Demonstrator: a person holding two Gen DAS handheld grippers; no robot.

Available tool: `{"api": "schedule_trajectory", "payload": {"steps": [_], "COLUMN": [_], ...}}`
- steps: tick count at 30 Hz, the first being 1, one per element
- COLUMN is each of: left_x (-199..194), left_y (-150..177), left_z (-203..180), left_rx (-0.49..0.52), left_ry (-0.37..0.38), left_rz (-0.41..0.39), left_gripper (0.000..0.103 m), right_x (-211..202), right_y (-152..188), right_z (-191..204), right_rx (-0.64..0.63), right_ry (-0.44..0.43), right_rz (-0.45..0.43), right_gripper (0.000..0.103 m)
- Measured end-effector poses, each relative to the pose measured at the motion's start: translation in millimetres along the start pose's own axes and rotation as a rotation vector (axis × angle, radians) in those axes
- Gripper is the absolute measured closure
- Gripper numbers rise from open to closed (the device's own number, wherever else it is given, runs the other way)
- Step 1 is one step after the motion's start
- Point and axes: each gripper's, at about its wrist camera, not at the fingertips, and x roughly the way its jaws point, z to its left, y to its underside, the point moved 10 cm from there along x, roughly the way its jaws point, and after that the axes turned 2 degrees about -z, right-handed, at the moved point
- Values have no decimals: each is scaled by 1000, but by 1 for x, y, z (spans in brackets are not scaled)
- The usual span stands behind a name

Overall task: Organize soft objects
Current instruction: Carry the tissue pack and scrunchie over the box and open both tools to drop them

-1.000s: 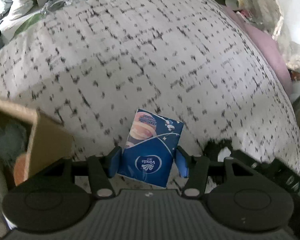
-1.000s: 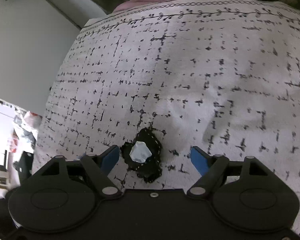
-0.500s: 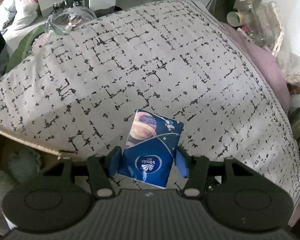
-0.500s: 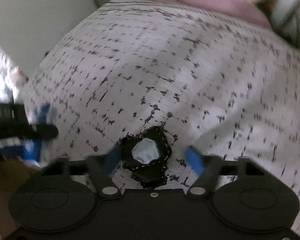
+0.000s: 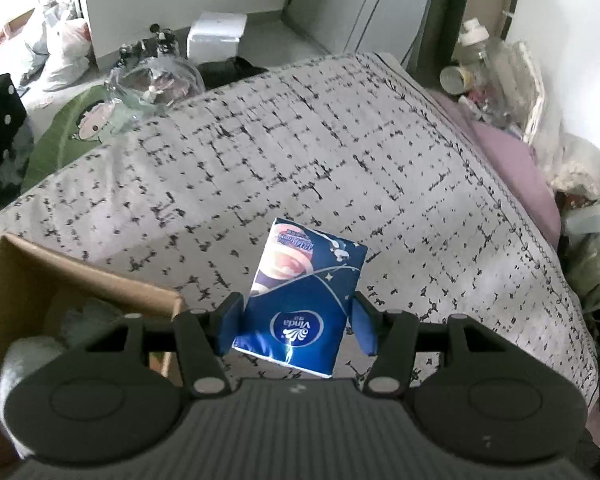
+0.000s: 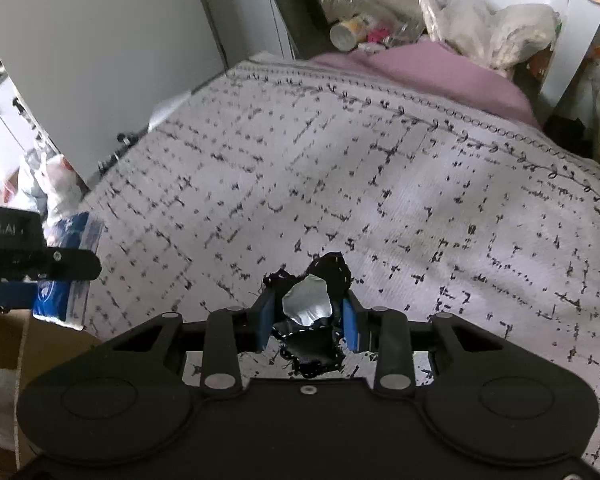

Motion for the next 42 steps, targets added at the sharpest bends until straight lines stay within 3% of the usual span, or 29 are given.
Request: {"api": "schedule_trajectory", "payload": {"steps": [11, 32, 42], "left_x": [-46, -93, -114], "left_y": [6, 50, 52], "left_z": [21, 91, 130], "left_rx": [-21, -135, -171], "left_ry": [-4, -11, -18], "left_rz": [-81, -129, -151], "left_gripper": [47, 47, 47], "right_x": [-37, -75, -86], "right_y": [-13, -6, -6], "right_z": [11, 51, 79], "right_rx": [27, 13, 5], "right_ry": [-83, -209, -270], "right_rz": [-92, -139, -163], "right_gripper": [69, 68, 68]}}
